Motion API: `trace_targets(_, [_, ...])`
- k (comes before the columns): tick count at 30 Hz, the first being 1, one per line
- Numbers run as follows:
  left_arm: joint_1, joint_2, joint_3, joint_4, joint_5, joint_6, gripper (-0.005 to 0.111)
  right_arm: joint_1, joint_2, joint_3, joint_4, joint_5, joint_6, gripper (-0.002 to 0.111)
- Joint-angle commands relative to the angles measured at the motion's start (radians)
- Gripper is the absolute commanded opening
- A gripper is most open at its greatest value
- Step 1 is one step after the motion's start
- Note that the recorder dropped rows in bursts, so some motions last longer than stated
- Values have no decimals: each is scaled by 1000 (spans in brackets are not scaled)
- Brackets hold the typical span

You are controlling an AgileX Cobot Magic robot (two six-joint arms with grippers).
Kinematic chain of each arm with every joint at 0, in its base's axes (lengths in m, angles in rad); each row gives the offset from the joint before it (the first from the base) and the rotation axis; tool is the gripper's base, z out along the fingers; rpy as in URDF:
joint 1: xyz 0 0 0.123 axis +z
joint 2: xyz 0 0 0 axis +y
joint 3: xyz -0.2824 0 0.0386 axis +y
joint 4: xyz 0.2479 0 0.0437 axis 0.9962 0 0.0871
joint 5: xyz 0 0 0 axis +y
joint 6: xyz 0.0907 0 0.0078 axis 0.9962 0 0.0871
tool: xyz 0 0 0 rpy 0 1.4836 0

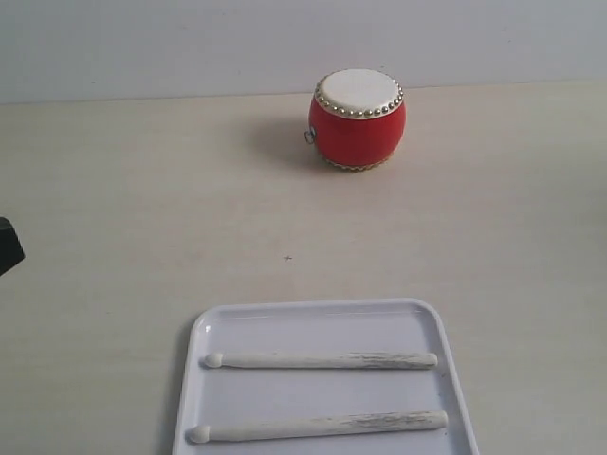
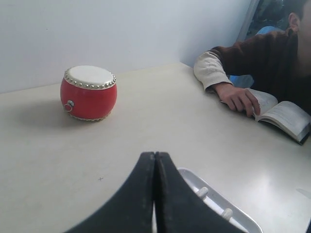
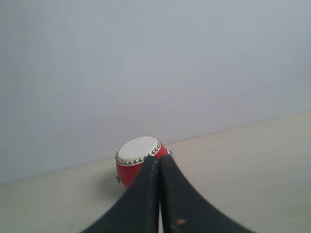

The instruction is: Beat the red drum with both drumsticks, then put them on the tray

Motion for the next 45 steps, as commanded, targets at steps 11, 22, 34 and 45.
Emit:
trace_targets(11, [-15,-21,-6,-10,-2,0,0,-8,-3,5,4,-8,-5,0])
trace_targets(22, [133,-262,58,1,-9,89,0,-9,-3,138,-31,47,119,0])
trace_targets(34, [480,-417,241,20,-39,93,0,-10,-3,340,-223,-52,187,0])
trace_targets(45, [560,-417,272,-11,-78,93,0,-10,-3,340,-406,-88,316,0])
